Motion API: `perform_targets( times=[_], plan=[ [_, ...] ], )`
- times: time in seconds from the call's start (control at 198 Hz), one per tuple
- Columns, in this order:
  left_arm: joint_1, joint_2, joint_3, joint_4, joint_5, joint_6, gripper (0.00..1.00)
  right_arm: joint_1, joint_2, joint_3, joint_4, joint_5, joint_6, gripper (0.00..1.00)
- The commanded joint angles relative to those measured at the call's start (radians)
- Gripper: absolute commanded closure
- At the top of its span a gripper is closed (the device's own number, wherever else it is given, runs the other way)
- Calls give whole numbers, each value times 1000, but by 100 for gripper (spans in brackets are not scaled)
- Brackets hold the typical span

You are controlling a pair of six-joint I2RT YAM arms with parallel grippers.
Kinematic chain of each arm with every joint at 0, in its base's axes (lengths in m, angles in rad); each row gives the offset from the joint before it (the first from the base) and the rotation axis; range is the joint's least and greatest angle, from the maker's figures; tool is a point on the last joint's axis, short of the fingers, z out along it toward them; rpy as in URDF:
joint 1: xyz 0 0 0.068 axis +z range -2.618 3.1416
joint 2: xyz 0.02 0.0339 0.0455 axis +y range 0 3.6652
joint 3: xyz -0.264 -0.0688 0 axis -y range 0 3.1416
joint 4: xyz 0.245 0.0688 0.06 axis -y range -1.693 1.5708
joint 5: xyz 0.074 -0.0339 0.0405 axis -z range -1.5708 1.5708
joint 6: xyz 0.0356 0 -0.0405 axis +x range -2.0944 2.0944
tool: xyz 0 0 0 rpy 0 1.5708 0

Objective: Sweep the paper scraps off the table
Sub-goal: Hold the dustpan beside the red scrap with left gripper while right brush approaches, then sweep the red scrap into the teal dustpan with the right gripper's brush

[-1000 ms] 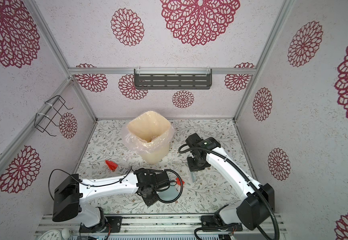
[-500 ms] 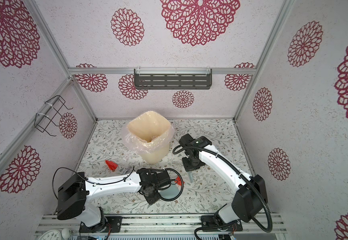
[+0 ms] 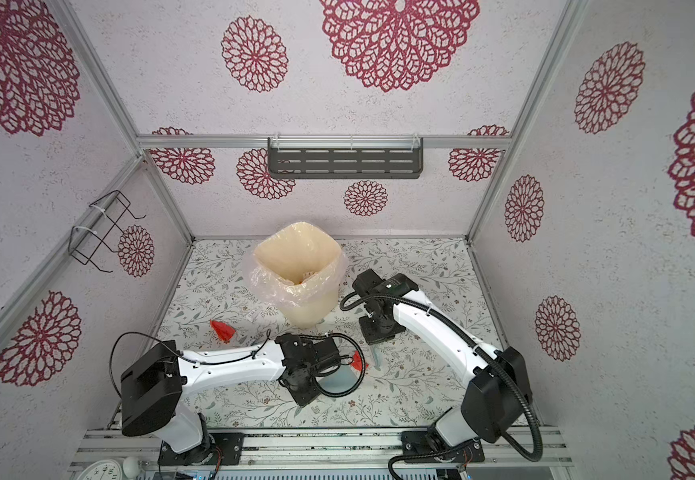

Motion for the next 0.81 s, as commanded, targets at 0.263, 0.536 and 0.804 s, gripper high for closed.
perform_targets(
  times=[0.263, 0.536, 0.804],
  plan=[
    [11, 14, -7, 23, 26, 4, 100, 81, 18, 27, 22, -102, 28, 100],
    [13, 3, -17, 30, 25, -2, 100, 172, -2, 69, 31, -250, 92, 100],
    [14, -4, -26, 44, 24, -7, 100, 148, -66, 42, 16, -264, 110, 100]
  ],
)
